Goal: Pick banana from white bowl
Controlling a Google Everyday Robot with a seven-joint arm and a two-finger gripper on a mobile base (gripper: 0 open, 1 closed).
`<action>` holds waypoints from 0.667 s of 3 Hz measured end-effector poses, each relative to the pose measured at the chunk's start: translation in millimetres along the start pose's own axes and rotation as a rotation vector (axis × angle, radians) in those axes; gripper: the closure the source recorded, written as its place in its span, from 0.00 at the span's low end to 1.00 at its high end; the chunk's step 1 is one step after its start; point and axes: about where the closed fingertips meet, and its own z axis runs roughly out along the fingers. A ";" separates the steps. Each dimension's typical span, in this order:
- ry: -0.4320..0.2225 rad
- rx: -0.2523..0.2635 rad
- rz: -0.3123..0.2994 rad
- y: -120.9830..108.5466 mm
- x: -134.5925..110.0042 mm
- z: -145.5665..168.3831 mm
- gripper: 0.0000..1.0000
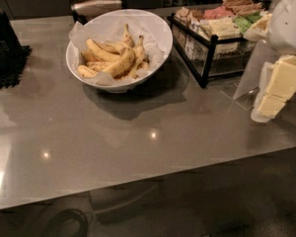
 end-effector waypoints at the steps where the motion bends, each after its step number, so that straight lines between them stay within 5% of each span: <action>1: -0.142 -0.096 -0.244 -27.0 -69.0 20.8 0.00; 2: -0.329 -0.197 -0.519 -50.0 -155.0 47.7 0.00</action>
Offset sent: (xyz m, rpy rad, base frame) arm 0.1056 0.2281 0.0352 0.3301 0.0545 1.0581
